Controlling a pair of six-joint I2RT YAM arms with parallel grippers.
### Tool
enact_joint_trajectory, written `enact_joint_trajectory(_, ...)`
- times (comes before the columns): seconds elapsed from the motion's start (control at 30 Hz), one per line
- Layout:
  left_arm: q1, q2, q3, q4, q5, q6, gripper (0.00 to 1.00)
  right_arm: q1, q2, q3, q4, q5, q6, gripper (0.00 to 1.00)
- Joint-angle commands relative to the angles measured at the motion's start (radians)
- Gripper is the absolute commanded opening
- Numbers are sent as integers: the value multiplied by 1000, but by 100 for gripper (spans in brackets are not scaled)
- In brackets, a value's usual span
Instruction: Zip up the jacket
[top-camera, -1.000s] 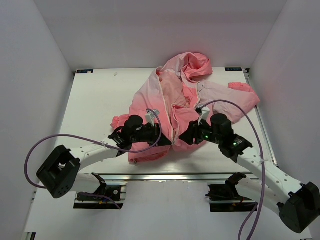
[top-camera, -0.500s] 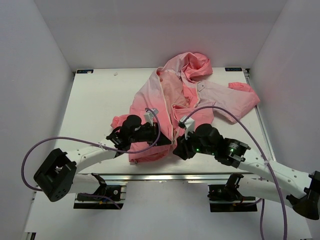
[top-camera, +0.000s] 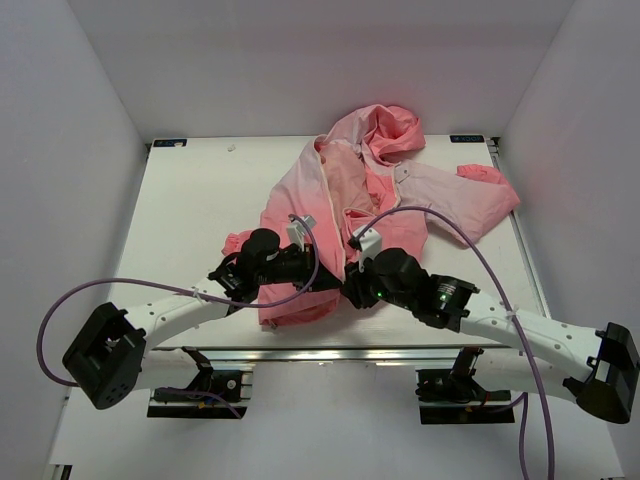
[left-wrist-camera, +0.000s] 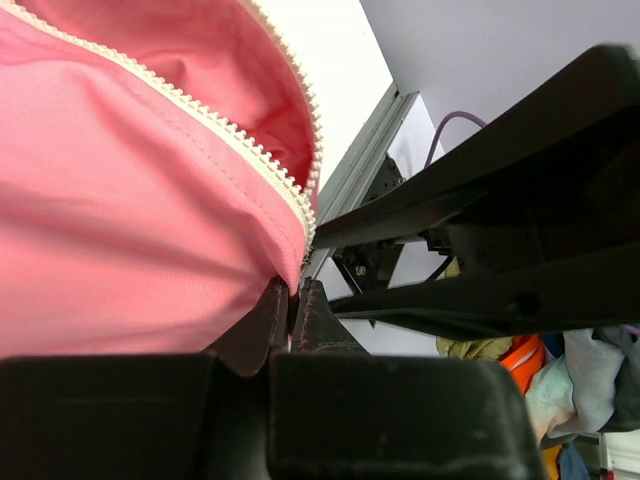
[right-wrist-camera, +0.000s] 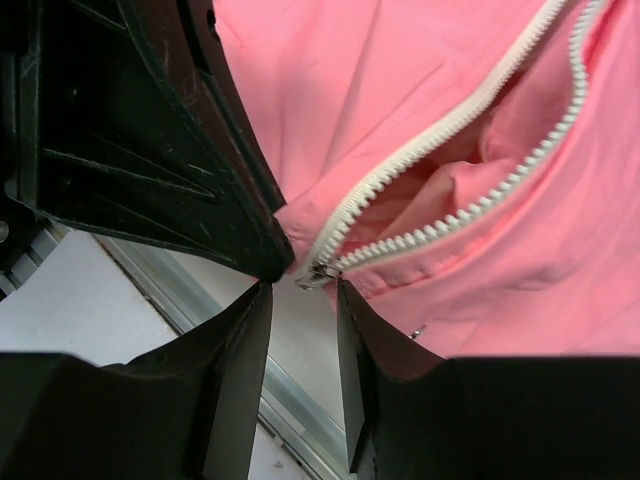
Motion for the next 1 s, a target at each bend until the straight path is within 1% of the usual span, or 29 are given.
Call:
enact_joint_trajectory(0.0, -9, -31, 46, 3, 56, 16, 0, 8, 25, 15, 102, 30, 1, 38)
enact_joint_trajectory(0.1, -9, -20, 53, 8, 68, 17, 0, 8, 35, 24, 101, 14, -7, 39)
enact_joint_trajectory(0.27, -9, -20, 57, 24, 84, 20, 0, 8, 40, 29, 68, 46, 22, 45)
enact_joint_trajectory(0.4, -9, -22, 63, 21, 93, 25, 0, 10, 35, 12, 100, 63, 47, 43)
enact_joint_trajectory(0.43, -9, -22, 65, 21, 97, 25, 0, 8, 35, 12, 108, 63, 48, 40)
enact_joint_trajectory(0.5, -9, -20, 69, 21, 100, 28, 0, 11, 32, 7, 130, 69, 51, 38)
enact_joint_trajectory(0.57, -9, -19, 71, 21, 107, 28, 0, 13, 29, 6, 136, 85, 54, 33)
enact_joint_trajectory(0.67, -9, -17, 71, 27, 117, 28, 0, 14, 29, 7, 134, 114, 64, 30)
enact_joint_trajectory(0.77, -11, -11, 72, 21, 117, 30, 0, 14, 20, 7, 130, 123, 76, 21)
enact_joint_trajectory(0.8, -9, -11, 72, 17, 119, 33, 0, 14, 12, 4, 119, 141, 77, 16)
enact_joint_trajectory(0.97, -9, -9, 74, -11, 105, 42, 0, 13, -38, -11, 74, 188, 82, 9)
